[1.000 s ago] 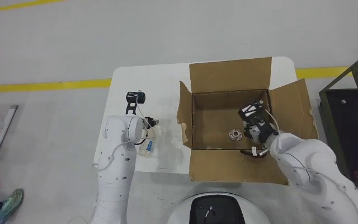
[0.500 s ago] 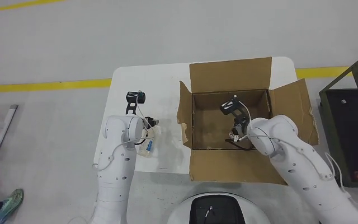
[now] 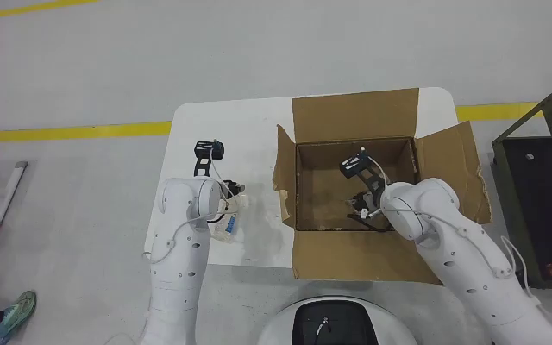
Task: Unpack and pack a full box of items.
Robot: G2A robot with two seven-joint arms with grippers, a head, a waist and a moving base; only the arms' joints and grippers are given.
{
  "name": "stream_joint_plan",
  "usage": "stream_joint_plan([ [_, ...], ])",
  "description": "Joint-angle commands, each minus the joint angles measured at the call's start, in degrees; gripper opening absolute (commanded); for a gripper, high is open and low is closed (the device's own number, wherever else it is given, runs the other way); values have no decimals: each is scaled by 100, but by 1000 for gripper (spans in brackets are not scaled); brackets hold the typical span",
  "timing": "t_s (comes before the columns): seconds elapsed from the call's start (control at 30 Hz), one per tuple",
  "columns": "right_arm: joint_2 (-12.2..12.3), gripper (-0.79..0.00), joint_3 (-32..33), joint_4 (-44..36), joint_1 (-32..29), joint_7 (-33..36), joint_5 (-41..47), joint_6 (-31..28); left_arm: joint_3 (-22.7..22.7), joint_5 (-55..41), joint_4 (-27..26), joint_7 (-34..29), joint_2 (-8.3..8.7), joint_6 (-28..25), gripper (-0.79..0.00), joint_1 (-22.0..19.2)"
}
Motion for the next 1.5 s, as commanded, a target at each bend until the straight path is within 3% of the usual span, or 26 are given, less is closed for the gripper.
stream_joint_plan([
  [0.0, 12, 0, -2, -53, -84, -184, -153, -72, 0, 0, 0, 0, 0, 0, 0, 0],
  [0.3, -77, 0, -403, 103, 162, 544, -513, 159, 0, 0, 0, 0, 0, 0, 0, 0],
  [0.33, -98, -111, -473, 183, 245, 606, -531, 177, 0, 0, 0, 0, 0, 0, 0, 0],
  [0.37, -120, -323, -525, 271, 308, 618, -548, 241, 0, 0, 0, 0, 0, 0, 0, 0],
  [0.4, -140, -419, -574, 353, 368, 662, -553, 286, 0, 0, 0, 0, 0, 0, 0, 0],
  [0.47, -176, -483, -637, 466, 468, 704, -545, 375, 0, 0, 0, 0, 0, 0, 0, 0],
  [0.63, -232, -431, -699, 701, 605, 829, -509, 426, 0, 0, 0, 0, 0, 0, 0, 0],
  [0.97, -290, -409, -698, 1035, 634, 764, -467, 375, 0, 0, 0, 0, 0, 0, 0, 0],
  [1.47, -395, -443, -785, 1572, 734, 616, -383, 283, 0, 0, 0, 0, 0, 0, 0, 0],
])
